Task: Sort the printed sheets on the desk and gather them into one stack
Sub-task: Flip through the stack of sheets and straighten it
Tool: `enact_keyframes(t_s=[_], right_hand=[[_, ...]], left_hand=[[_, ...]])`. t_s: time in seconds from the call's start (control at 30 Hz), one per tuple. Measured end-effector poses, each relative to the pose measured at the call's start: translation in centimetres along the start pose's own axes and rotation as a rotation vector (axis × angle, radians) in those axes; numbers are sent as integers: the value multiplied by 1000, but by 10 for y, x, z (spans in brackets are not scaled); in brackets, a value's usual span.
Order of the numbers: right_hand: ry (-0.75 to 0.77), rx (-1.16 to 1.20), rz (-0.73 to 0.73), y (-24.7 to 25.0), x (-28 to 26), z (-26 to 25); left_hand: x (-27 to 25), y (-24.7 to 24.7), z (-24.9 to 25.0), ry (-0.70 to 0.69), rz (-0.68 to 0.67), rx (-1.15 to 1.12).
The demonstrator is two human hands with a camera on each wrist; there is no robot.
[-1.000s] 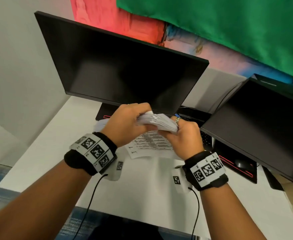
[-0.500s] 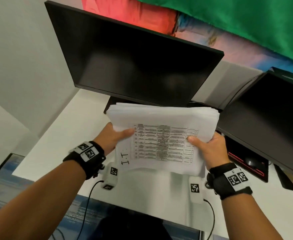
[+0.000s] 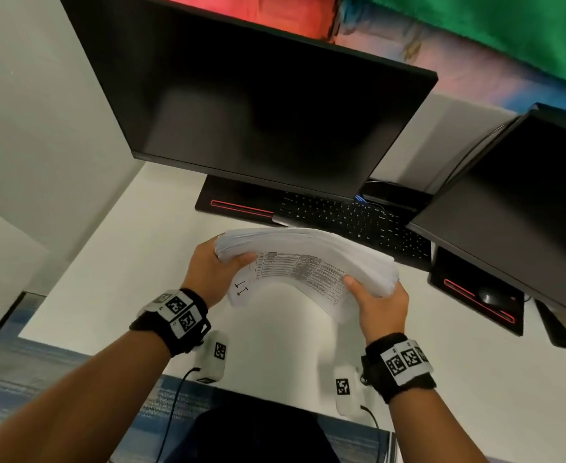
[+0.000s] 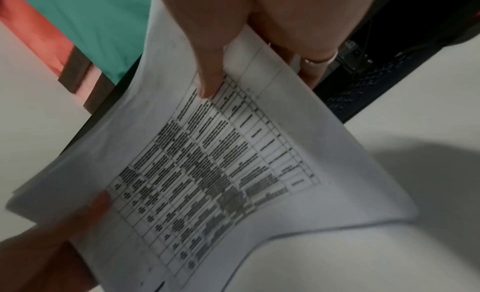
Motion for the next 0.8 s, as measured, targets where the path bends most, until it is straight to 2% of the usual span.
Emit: enact_keyframes(t_s=[0.1, 0.23, 0.33, 0.4, 0.43, 0.5, 0.57, 0.6, 0.7, 0.8], right_hand=[[30, 14, -37, 7, 6, -11], [87, 19, -75, 12, 4, -25], [105, 75, -46, 13, 3, -34], [118, 18, -43, 9, 9, -30], [81, -61, -53, 5, 16, -17], [-128, -282, -114, -2, 26, 24], [-282, -579, -243, -4, 23, 68], [-286, -641, -278, -7, 19, 82], [-239, -617, -248, -9, 11, 100], [-342, -504, -171, -1, 11, 104]], left_hand=[[2, 7, 11, -19, -70, -38], [2, 17, 15, 26, -118, -117], [1, 20, 27, 0, -85, -194], [7, 15, 24, -26, -38, -119], [12, 11, 13, -4, -6, -50], [17, 3, -26, 162, 30, 61], [8, -9, -67, 360, -54, 224], [3, -15, -80, 388, -123, 282], [-10, -30, -83, 336, -227, 297], [-6, -31, -82, 351, -276, 306]])
Point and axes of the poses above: each hand's wrist, its own x-axis towards the middle knuckle, its own y-axis out of the back of the hand, z = x × y, the point moved 5 cm from there along x, towards the middle knuckle, and after that the axes turned 4 degrees about z, right-handed, at the moved point
